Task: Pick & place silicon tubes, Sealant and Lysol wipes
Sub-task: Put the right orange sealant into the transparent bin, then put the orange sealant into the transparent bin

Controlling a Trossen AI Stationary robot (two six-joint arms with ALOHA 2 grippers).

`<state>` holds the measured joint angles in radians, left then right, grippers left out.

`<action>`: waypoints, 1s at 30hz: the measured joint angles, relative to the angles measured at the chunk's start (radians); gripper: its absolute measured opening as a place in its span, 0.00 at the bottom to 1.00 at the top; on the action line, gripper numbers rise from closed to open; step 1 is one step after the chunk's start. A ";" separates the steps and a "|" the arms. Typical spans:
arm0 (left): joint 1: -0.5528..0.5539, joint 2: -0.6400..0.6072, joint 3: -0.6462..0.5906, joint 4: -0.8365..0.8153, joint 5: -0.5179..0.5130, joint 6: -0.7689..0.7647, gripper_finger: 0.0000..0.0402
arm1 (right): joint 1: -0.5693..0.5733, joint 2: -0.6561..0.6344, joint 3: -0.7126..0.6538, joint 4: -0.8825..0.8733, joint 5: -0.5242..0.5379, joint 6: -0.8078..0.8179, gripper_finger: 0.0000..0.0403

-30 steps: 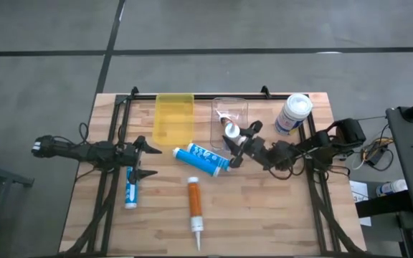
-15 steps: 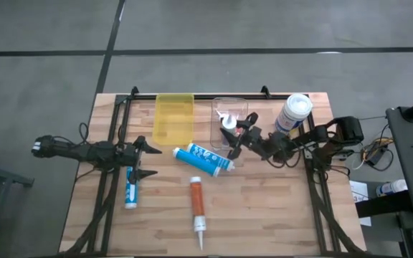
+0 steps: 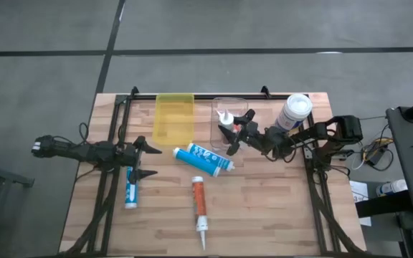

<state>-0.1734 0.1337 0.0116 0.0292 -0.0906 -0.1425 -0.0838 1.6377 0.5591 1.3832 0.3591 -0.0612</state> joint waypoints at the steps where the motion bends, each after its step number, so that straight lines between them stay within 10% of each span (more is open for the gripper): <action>1: 0.000 0.000 0.000 0.000 0.000 0.000 0.99 | -0.003 0.000 0.001 0.009 0.003 0.014 0.63; 8: 0.000 0.000 0.000 0.000 0.000 0.000 0.99 | -0.016 -0.001 0.003 0.010 0.010 0.036 0.93; 30: 0.000 0.000 0.000 0.000 0.000 0.000 0.99 | -0.015 -0.001 0.003 0.011 0.009 0.035 0.94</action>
<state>-0.1738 0.1333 0.0120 0.0290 -0.0906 -0.1425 -0.0990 1.6363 0.5621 1.3941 0.3683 -0.0257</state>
